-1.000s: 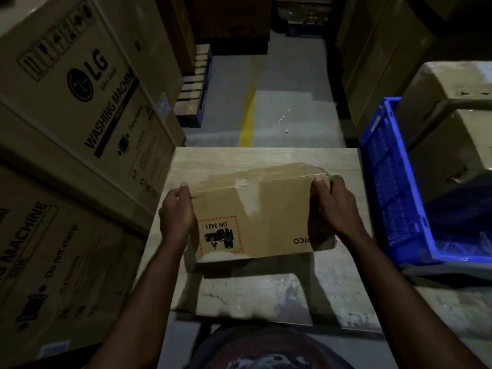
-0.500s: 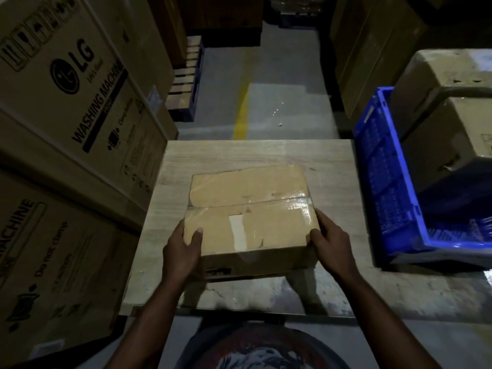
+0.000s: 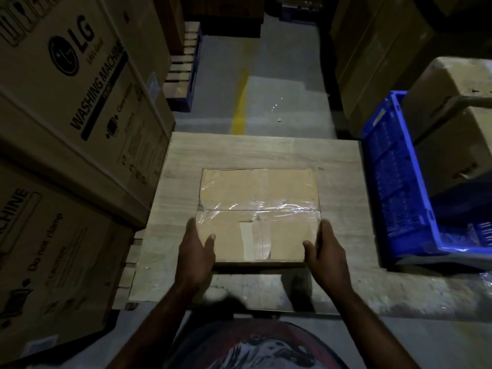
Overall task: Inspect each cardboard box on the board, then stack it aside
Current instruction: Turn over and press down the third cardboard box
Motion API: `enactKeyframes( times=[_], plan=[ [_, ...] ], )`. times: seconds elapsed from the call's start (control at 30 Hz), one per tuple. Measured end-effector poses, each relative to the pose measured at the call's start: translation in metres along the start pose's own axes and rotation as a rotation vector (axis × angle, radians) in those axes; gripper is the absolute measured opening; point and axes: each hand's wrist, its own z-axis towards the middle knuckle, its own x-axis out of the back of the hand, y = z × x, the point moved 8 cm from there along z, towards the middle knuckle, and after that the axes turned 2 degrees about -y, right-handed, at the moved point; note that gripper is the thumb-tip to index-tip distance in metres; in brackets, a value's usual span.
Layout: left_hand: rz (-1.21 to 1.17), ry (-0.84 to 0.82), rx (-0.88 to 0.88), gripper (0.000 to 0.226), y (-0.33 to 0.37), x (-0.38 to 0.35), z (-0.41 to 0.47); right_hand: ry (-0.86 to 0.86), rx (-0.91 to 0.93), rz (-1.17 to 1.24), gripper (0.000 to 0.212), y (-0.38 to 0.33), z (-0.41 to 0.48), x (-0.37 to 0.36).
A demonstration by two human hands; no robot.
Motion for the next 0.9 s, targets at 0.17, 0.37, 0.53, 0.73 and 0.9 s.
enactKeyframes(
  times=[0.17,0.37,0.53,0.73,0.9],
  plan=[
    [0.527,0.026,-0.391,0.071,0.037,-0.017,-0.006,-0.085,0.329,-0.325,0.065,-0.067,-0.001,-0.043],
    [0.715,-0.089,-0.521,0.067,0.036,-0.039,-0.004,-0.188,0.472,-0.45,0.067,-0.1,0.0,-0.092],
    [0.705,-0.119,-0.545,0.068,0.033,-0.044,-0.002,-0.19,0.469,-0.505,0.065,-0.098,0.002,-0.095],
    [0.739,-0.163,-0.64,0.069,0.035,-0.047,0.002,-0.197,0.454,-0.516,0.064,-0.095,0.002,-0.096],
    [0.735,-0.199,-0.66,0.072,0.044,-0.05,0.009,-0.189,0.387,-0.374,0.064,-0.092,0.006,-0.083]
  ],
)
